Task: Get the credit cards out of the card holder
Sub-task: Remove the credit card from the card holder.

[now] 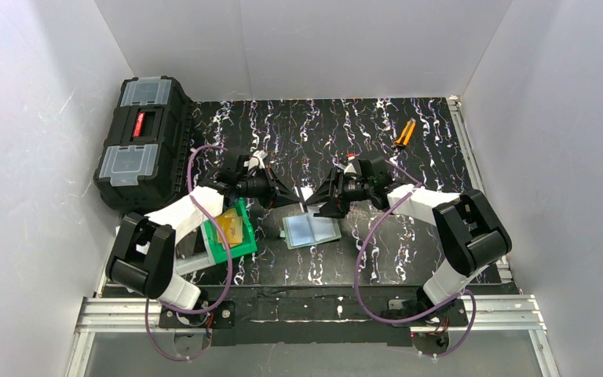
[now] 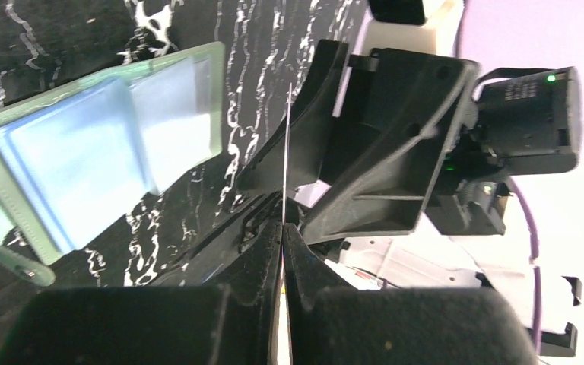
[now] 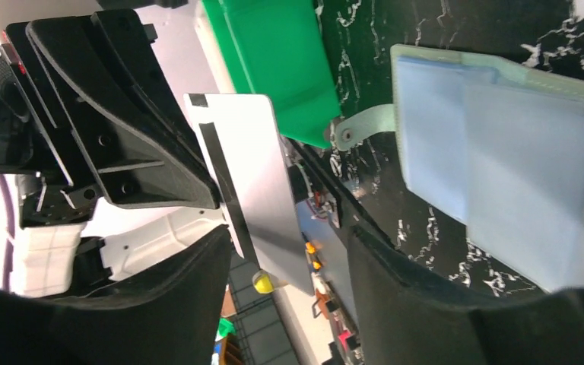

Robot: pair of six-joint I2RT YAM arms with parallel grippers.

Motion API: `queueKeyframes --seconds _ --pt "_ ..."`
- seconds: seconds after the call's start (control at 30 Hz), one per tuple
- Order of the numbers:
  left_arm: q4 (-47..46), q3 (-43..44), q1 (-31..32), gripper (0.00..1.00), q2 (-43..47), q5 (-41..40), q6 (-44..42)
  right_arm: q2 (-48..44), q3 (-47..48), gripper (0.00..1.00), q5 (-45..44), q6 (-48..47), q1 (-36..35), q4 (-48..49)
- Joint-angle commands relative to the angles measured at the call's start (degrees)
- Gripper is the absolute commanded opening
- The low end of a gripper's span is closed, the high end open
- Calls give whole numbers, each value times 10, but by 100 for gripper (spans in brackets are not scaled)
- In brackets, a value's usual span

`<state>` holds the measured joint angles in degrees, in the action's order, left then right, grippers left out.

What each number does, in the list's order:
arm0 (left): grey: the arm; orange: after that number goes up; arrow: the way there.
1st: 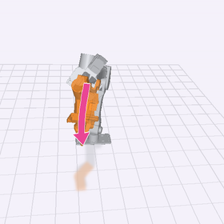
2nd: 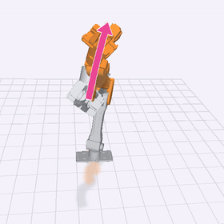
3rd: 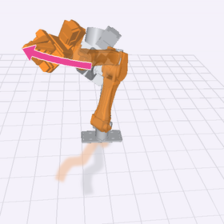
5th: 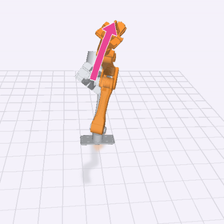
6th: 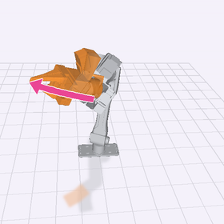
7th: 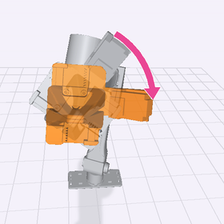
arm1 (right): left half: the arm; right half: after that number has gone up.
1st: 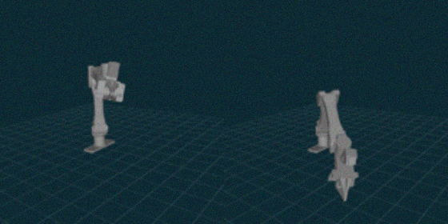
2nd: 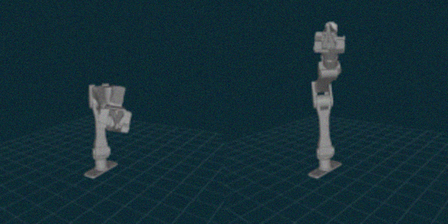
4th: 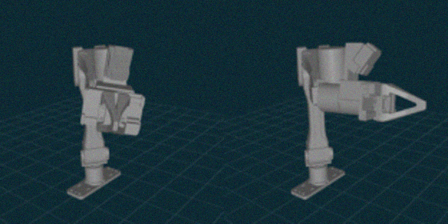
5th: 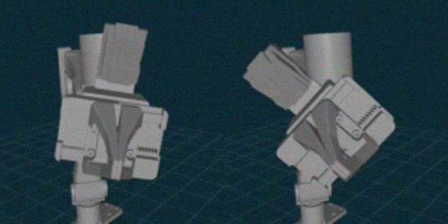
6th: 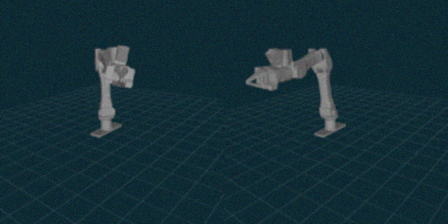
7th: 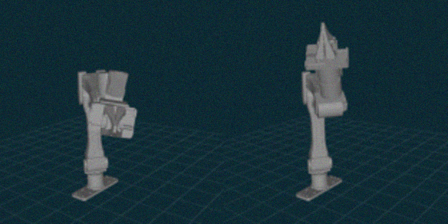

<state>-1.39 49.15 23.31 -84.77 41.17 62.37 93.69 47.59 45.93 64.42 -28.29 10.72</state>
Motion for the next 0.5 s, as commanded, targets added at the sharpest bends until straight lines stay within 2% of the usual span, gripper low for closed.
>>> queueKeyframes --seconds 0.0,0.2,0.27,0.3,0.33,0.37,0.47 --pt "-62 -8 -6 0 27 37 47 -13 -20 59 37 93 1 138" --pt "-81 -16 -8 0 33 44 62 -14 -39 24 44 141 5 192" --pt "-84 -18 -9 0 34 47 64 -12 -43 6 49 154 6 209" --pt "-85 -19 -9 0 36 48 64 -9 -43 1 53 162 6 219" --pt "-85 -18 -9 0 36 49 64 -7 -45 1 58 172 6 234" --pt "-86 -18 -8 4 37 50 64 -3 -46 1 62 185 6 254" --pt "-97 -19 -9 30 40 53 68 7 -51 1 74 226 6 306"
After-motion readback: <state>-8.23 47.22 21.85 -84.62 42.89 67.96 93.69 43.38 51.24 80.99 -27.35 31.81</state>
